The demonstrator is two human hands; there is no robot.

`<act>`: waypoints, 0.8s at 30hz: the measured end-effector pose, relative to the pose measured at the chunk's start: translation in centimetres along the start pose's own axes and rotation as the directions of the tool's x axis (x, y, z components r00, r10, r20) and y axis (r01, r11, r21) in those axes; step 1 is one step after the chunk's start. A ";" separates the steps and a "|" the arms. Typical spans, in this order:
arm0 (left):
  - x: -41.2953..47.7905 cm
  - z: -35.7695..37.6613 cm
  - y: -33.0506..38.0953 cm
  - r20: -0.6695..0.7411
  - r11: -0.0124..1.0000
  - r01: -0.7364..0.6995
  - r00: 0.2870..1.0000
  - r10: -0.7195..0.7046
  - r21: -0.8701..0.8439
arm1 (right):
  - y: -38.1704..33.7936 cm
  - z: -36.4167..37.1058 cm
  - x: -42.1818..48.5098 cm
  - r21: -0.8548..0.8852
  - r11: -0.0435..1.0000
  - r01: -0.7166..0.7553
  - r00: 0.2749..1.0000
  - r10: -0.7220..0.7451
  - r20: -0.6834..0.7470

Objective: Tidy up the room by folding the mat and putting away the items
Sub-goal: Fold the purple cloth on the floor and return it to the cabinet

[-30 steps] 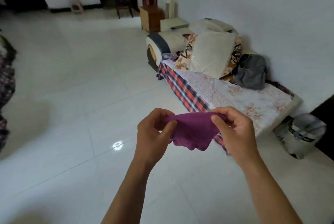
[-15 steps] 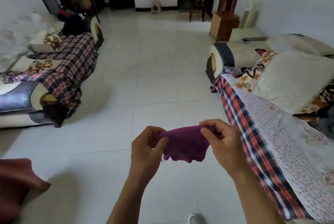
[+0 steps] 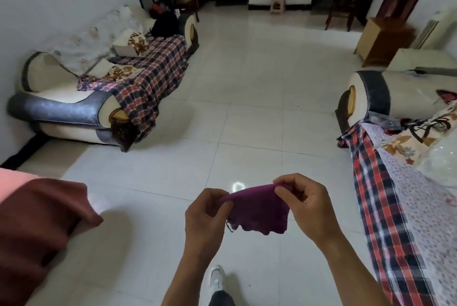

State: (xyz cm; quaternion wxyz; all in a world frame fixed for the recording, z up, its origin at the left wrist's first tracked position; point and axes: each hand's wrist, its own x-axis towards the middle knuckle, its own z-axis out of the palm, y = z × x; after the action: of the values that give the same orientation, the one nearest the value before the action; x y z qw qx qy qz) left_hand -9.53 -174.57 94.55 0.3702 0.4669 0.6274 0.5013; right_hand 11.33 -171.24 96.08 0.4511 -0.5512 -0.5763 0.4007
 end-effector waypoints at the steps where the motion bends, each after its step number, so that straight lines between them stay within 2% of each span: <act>1: 0.7 -0.1 -0.4 -0.013 1.000 0.014 1.000 -0.014 0.001 | 0.2 0.6 0.9 0.003 1.000 -0.002 1.000 0.002 0.014; 14: 17.6 -5.7 -3.8 -0.127 0.996 0.075 0.989 -0.069 0.044 | -0.2 13.0 17.3 -0.030 0.999 -0.029 0.990 0.033 0.134; 24: 29.0 -7.9 -3.4 -0.144 0.996 0.069 0.988 -0.060 0.059 | -0.5 19.2 28.1 0.009 0.999 -0.042 0.989 0.040 0.139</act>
State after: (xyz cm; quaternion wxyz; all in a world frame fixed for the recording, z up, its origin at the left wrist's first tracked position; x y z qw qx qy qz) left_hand -26.08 -149.32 93.07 0.3254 0.4211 0.6828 0.5006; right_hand -6.85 -142.57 93.51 0.4048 -0.5309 -0.5925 0.4508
